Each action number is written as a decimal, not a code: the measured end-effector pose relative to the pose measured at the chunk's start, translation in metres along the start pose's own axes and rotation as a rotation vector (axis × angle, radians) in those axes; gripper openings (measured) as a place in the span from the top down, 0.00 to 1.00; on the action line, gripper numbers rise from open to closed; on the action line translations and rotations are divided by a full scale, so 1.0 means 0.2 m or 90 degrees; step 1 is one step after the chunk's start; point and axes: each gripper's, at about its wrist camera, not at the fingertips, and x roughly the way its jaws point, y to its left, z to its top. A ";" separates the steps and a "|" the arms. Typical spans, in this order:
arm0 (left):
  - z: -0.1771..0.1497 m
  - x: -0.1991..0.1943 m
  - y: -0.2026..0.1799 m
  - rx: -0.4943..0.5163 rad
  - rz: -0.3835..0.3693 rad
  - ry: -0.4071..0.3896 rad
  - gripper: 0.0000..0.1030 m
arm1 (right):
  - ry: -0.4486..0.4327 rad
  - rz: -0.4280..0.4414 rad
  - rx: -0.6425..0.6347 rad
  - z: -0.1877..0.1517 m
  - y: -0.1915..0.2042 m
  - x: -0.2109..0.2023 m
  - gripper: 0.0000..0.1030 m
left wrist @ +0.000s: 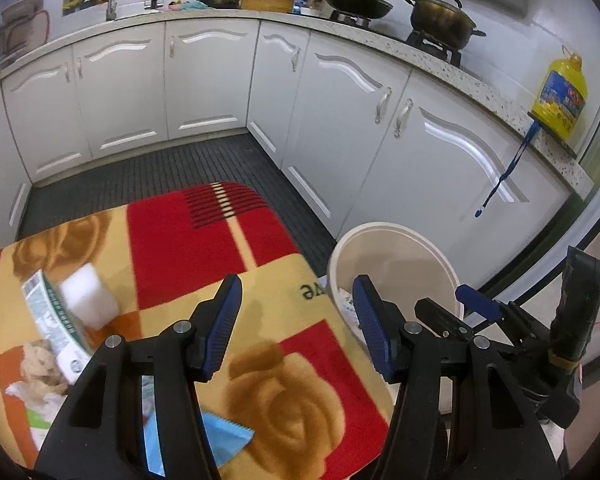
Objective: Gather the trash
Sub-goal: 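Move both open tools back over the table clutter, then grasp the crumpled brown paper with the left tool while the right tool grasps a clear plastic bag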
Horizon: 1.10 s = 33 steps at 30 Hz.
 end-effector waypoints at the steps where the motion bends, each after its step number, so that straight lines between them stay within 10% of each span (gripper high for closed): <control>1: 0.00 -0.01 0.02 -0.002 0.001 -0.001 0.45 | 0.000 0.004 -0.005 0.00 0.02 0.00 0.27; 33: -0.41 -0.56 1.00 -0.169 0.087 0.014 0.45 | 0.069 0.134 -0.130 -0.10 0.69 0.11 0.24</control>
